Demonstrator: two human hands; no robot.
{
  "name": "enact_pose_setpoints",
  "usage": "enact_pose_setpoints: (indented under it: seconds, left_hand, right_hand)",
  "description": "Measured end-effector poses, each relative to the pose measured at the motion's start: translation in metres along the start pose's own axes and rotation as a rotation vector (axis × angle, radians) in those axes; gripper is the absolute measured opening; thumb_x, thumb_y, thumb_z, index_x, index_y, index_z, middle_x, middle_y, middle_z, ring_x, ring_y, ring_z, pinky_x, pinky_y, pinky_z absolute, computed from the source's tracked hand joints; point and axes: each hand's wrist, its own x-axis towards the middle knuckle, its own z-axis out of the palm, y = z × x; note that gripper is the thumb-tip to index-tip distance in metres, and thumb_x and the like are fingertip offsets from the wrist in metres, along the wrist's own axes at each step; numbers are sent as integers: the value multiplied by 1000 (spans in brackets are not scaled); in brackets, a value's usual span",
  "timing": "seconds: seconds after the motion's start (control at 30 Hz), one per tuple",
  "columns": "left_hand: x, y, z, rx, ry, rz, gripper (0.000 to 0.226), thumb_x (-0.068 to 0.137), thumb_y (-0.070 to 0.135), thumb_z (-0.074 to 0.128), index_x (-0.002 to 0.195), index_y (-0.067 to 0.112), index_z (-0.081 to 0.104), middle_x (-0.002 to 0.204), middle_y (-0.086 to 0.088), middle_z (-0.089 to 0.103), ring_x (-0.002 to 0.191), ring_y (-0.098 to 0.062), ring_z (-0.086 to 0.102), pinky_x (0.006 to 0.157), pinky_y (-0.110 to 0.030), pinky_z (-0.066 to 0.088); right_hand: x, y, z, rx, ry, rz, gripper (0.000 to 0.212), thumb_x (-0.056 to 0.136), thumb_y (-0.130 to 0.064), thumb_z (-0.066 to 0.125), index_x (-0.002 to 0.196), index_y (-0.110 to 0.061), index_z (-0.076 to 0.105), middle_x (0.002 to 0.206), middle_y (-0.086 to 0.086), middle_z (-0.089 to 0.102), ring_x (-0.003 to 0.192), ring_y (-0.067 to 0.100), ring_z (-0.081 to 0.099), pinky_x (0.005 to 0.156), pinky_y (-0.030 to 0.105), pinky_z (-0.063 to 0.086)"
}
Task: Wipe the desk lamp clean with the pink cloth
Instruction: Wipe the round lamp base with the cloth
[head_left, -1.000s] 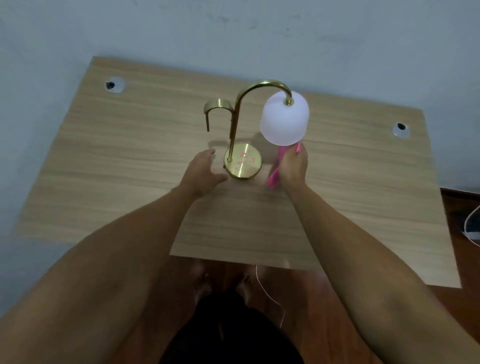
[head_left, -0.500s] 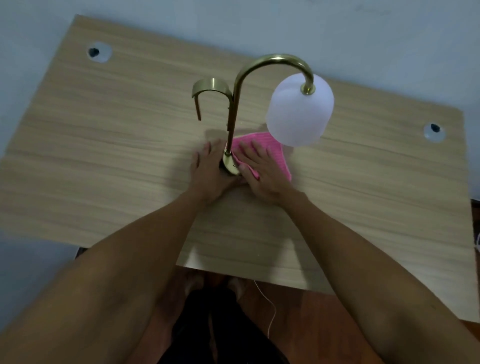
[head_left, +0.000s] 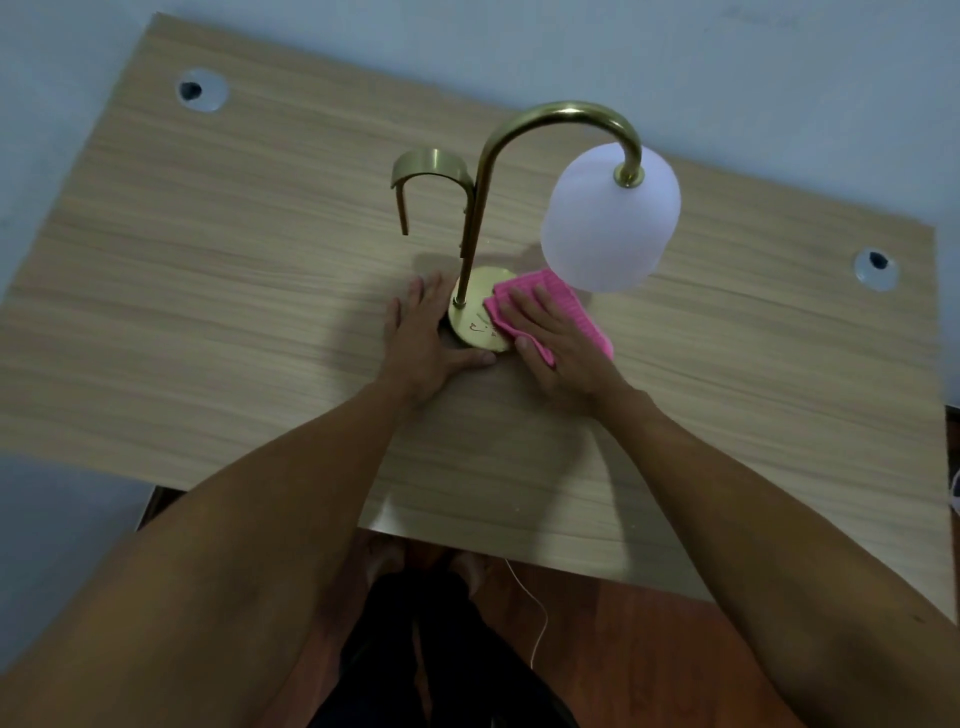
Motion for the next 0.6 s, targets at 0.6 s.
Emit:
enact_pose_setpoints:
  seconds: [0.6]
  left_hand:
    - [0, -3, 1, 26, 16, 24, 113, 72, 60, 78, 160, 21, 19, 169, -3, 16, 157, -19, 2, 125, -46, -8]
  right_hand:
    - [17, -23, -5, 64, -46, 65, 50, 112, -30, 34, 161, -18, 34, 170, 6, 28, 161, 20, 6, 131, 36, -4]
